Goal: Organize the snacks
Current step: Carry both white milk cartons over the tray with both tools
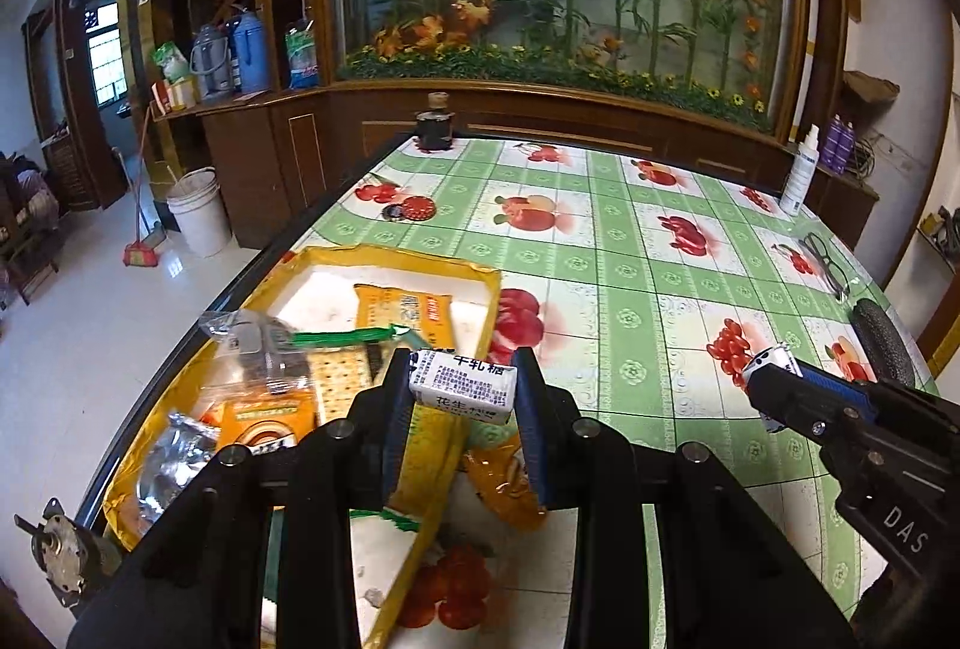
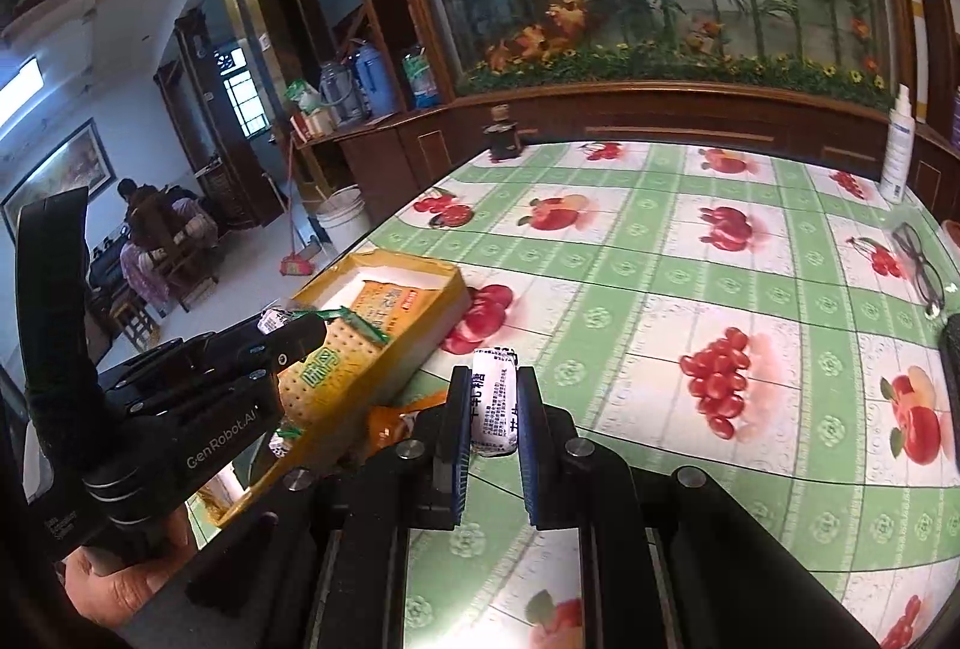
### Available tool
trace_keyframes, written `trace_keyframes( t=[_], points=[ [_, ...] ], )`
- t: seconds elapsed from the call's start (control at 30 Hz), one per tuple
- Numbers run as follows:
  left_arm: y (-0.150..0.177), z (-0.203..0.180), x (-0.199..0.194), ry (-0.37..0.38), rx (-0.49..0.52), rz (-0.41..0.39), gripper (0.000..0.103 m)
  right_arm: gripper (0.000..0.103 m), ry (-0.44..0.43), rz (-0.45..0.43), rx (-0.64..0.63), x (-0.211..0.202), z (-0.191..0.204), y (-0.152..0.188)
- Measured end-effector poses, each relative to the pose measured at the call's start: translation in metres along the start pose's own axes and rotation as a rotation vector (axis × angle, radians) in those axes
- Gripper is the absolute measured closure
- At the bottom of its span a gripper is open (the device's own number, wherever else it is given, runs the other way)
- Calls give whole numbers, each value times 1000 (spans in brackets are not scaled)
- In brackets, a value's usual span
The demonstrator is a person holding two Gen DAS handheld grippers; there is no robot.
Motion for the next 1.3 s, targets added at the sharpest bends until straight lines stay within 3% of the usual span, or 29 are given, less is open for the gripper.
trace_keyframes(
  t=[0.43, 1.3],
  points=[
    [-12, 54, -10, -52, -68, -29, 73, 89, -78, 4, -93, 27, 59, -25],
    [-26, 122, -10, -144, -142, -47, 73, 89, -176, 8, -169, 77, 114, -64]
  ],
)
Point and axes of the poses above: each gripper's, at about its wrist camera, not at the fingertips, and x roughly the way its jaws point, z to its left, y to its underside, the point moved 6 cm from there along x, roughly the way its jaws point, and after that the axes turned 13 degrees about -x, right-handed, at the moved point
